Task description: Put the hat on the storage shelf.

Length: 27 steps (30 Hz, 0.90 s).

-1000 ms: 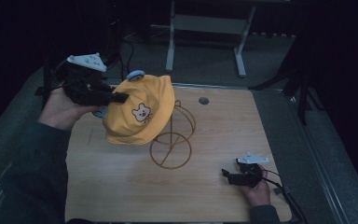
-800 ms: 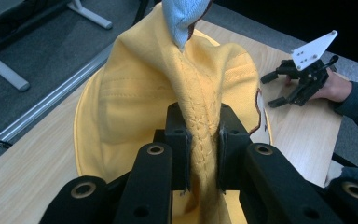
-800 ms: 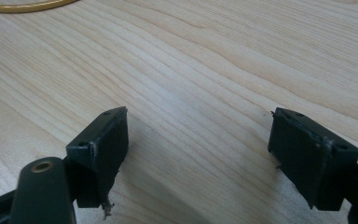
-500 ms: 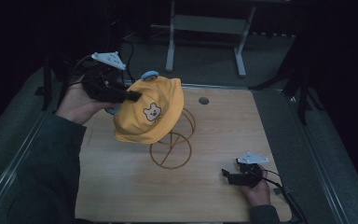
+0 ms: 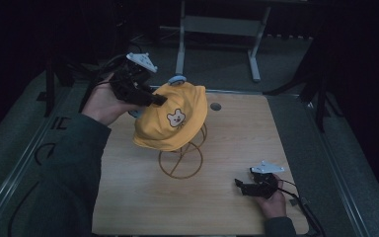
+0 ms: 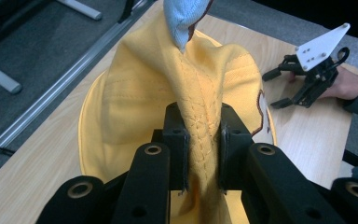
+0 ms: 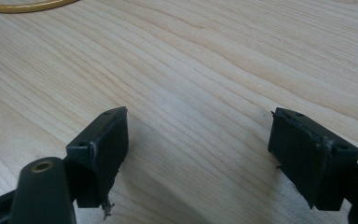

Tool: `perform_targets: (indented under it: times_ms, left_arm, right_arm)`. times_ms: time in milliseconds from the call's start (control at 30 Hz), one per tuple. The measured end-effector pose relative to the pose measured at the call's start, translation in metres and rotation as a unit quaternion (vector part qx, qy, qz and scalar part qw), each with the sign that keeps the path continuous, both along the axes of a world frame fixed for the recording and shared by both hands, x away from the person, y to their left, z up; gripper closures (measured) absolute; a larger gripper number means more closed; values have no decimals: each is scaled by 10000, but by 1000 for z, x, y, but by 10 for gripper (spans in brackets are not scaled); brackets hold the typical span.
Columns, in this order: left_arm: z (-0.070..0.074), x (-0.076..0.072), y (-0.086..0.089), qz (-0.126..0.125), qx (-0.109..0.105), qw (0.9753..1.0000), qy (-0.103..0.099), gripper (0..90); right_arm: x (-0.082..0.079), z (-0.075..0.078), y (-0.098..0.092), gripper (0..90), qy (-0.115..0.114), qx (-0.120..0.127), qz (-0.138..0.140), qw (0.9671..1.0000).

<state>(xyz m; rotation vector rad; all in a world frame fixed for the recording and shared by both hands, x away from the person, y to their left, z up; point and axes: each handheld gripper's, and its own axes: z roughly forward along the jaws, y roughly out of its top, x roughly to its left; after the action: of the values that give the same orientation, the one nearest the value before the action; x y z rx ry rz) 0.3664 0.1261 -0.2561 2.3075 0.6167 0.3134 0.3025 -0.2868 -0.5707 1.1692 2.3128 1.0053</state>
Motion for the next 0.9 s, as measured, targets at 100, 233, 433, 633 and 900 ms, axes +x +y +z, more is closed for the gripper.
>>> perform_targets:
  times_ms: [100,233,433,633,900]
  left_arm:
    - [-2,4,-8,-50,55,10000,21,768]
    - [-6,10,-21,-88,117,9999,56,757]
    - [-14,18,-38,-103,123,9999,27,694]
    - [-19,24,-42,-65,-181,9998,-30,557]
    - [-12,16,-22,318,-756,9958,-408,354]
  right_arm:
    - [0,0,0,200,2,-6,5,10000]
    - [0,0,0,200,-5,-11,12,10000]
    - [0,0,0,200,-14,-12,16,10000]
    - [0,0,0,199,-8,-9,19,10000]
    - [0,0,0,199,-7,-2,15,10000]
